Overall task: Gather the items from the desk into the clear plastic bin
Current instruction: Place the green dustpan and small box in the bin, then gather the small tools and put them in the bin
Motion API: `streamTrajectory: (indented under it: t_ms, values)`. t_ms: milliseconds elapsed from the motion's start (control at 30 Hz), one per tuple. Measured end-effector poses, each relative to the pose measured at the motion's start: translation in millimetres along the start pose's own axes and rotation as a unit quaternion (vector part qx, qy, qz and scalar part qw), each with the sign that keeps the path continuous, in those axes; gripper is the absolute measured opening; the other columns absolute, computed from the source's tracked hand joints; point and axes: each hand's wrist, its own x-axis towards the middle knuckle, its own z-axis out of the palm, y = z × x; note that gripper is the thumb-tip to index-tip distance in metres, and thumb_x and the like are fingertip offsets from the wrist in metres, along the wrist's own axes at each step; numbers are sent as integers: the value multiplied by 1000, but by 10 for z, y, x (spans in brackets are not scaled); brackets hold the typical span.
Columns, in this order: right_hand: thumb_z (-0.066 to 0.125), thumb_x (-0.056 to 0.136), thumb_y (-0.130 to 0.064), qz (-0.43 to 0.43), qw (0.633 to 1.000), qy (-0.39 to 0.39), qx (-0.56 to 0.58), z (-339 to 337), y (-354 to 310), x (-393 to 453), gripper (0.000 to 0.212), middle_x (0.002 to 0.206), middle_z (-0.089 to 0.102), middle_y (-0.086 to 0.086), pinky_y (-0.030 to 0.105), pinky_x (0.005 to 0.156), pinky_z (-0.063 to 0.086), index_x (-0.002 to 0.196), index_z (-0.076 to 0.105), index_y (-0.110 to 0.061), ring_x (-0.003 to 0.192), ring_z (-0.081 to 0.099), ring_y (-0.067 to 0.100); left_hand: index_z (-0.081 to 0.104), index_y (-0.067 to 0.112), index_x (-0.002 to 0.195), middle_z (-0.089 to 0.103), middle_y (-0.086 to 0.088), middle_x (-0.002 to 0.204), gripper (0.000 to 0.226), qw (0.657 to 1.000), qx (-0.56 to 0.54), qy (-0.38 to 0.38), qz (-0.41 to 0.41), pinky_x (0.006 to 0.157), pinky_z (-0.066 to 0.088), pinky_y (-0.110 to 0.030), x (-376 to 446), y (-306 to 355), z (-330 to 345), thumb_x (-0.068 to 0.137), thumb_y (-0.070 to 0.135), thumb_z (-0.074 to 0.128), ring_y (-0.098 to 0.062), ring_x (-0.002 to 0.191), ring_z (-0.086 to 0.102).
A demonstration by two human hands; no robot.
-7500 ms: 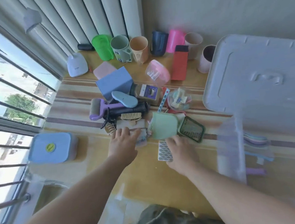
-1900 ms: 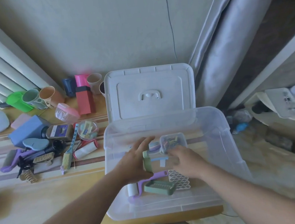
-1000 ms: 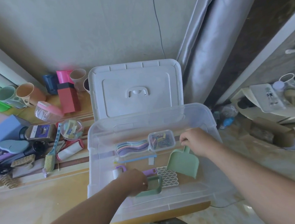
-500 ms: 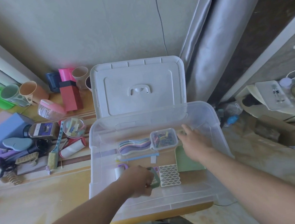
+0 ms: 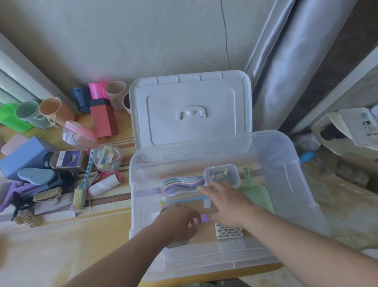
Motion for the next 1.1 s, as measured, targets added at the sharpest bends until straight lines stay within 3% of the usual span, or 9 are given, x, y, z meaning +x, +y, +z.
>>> streamTrajectory:
  t_ms: [67, 167, 267, 333, 467, 600, 667, 833, 1100]
  values:
    - [68, 87, -59, -15, 999, 21, 38, -16, -142, 74, 90, 157, 35, -8, 48, 112, 42, 161, 19, -43, 147, 31, 29, 69, 38, 115, 63, 11, 115, 28, 993, -27, 110, 18, 90, 53, -33, -109, -98, -148, 87, 38, 66, -16, 110, 61]
    - [68, 84, -61, -64, 990, 115, 54, -154, -446, 246, 82, 147, 49, -6, 44, 112, 42, 155, 34, -40, 137, 45, 26, 67, 34, 123, 59, 7, 128, 42, 949, -111, 289, 51, 98, 47, -28, -414, -318, -455, 82, 31, 72, -13, 118, 55]
    - [67, 84, -53, -129, 960, 238, 69, -401, -866, 485, 66, 129, 60, 0, 48, 100, 50, 143, 54, -29, 118, 53, 30, 65, 32, 123, 57, 8, 128, 41, 893, -133, 430, 11, 97, 45, -29, -759, -775, -733, 83, 24, 73, -14, 119, 55]
    - [66, 83, -47, -168, 934, 306, 81, -579, -1243, 655, 56, 118, 62, 2, 47, 93, 52, 134, 61, -23, 108, 55, 31, 66, 30, 121, 58, 8, 128, 39, 874, -124, 466, -53, 98, 44, -31, -942, -1244, -784, 84, 21, 74, -18, 120, 55]
    - [71, 80, -39, -233, 915, 326, 56, -686, -2086, 1031, 53, 113, 62, 1, 36, 90, 47, 129, 65, -21, 103, 52, 27, 67, 31, 123, 53, 3, 130, 41, 892, -95, 372, -238, 100, 45, -40, -1176, -2184, -590, 83, 24, 74, -28, 120, 51]
    - [64, 81, -39, -203, 954, 221, -4, -390, -2665, 1562, 56, 124, 62, 1, 46, 99, 48, 135, 63, -23, 115, 53, 32, 58, 35, 131, 53, -1, 127, 53, 908, -91, 274, -303, 97, 49, -47, -1311, -2822, -352, 79, 30, 67, -32, 118, 53]
    - [63, 85, -35, -156, 976, 141, -56, -228, -2850, 1822, 58, 136, 57, 2, 52, 102, 47, 141, 57, -24, 124, 49, 35, 48, 34, 140, 53, -1, 131, 60, 915, -82, 227, -325, 98, 49, -45, -1297, -3024, -289, 82, 34, 64, -30, 121, 53]
    - [66, 91, -28, -38, 991, -2, -127, 93, -3057, 2303, 54, 148, 46, -2, 46, 98, 50, 142, 48, -25, 135, 38, 33, 38, 37, 140, 53, -2, 128, 63, 920, -114, 180, -329, 89, 51, -46, -1040, -3289, -264, 84, 46, 66, -29, 117, 59]
    - [69, 88, -20, 62, 983, 22, -173, 421, -3026, 2523, 51, 139, 52, -9, 45, 91, 39, 134, 49, -30, 129, 39, 30, 43, 29, 125, 58, -3, 109, 50, 922, -125, 139, -340, 70, 44, -37, -844, -3382, -216, 86, 50, 64, -29, 98, 63]
